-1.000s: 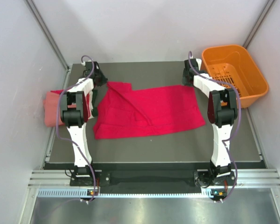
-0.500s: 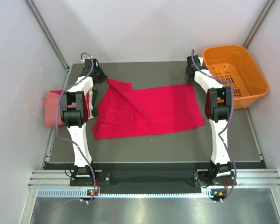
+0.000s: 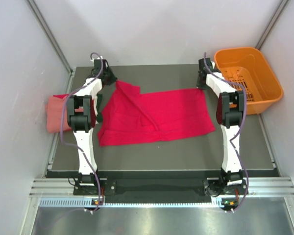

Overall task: Fold and stack the t-shirts
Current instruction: Fold the tshirt

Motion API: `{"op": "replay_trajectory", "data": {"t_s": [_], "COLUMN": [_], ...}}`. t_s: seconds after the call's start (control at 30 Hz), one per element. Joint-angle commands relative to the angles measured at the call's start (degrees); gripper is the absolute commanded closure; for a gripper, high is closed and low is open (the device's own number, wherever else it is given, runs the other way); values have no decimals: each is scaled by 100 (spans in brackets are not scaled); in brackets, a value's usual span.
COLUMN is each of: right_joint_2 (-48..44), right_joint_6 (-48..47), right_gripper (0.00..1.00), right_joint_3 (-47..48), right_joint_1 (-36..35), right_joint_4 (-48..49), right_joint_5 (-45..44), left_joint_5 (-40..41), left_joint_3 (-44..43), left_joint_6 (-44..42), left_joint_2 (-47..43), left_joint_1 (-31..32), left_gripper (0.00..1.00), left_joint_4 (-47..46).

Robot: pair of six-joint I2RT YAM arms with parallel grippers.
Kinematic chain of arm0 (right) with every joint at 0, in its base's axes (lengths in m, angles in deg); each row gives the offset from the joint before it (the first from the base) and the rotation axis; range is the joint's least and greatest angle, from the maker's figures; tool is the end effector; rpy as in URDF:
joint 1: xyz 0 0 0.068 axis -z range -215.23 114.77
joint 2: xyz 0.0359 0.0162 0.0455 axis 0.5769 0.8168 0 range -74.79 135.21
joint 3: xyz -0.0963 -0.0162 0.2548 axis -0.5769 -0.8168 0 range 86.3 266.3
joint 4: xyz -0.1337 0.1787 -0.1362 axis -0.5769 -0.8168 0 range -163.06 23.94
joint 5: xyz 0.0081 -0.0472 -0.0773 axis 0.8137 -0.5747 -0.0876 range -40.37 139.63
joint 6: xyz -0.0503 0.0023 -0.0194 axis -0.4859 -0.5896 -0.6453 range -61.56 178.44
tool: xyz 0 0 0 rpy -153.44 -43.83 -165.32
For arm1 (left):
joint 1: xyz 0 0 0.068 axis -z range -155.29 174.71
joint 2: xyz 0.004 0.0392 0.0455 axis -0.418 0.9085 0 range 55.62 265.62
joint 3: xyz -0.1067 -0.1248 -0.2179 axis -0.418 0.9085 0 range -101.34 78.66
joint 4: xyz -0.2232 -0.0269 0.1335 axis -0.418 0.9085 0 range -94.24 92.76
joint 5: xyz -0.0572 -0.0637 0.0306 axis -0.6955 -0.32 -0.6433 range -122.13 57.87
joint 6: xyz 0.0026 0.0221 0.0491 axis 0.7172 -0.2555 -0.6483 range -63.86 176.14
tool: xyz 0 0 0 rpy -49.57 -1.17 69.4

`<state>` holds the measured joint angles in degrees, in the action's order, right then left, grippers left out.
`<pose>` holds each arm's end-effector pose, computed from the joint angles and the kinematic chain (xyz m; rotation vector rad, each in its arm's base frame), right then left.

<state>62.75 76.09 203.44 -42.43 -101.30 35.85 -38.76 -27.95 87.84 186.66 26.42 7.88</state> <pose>0.5235 0.0576 0.1730 0.3213 2.4850 -0.1288 0.5288 -0.0198 0.2008 -0.5166 2.1805 -0.4485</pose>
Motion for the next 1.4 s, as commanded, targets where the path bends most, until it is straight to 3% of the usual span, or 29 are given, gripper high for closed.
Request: {"op": "replay_trajectory", "data": {"t_s": [0.0, 0.37, 0.6, 1.37], "right_joint_2": [-147, -1614, -1976, -2520], "right_joint_6": [-25, -25, 2, 89], "right_gripper": [100, 100, 100, 100], "right_joint_3": [240, -1455, -1914, -2704], "right_joint_1": [35, -44, -44, -80], "right_joint_4": [-26, 966, 1160, 1212], "right_joint_5": [-194, -924, -1048, 112], "left_joint_5": [-22, 13, -198, 224], "left_joint_3": [-430, -721, -695, 1511], "left_joint_6": [-164, -261, -454, -964], "left_joint_2": [193, 334, 255, -1757], "left_joint_1": [65, 206, 268, 400], "left_gripper": [100, 100, 100, 100], "left_joint_4": [115, 335, 247, -649]}}
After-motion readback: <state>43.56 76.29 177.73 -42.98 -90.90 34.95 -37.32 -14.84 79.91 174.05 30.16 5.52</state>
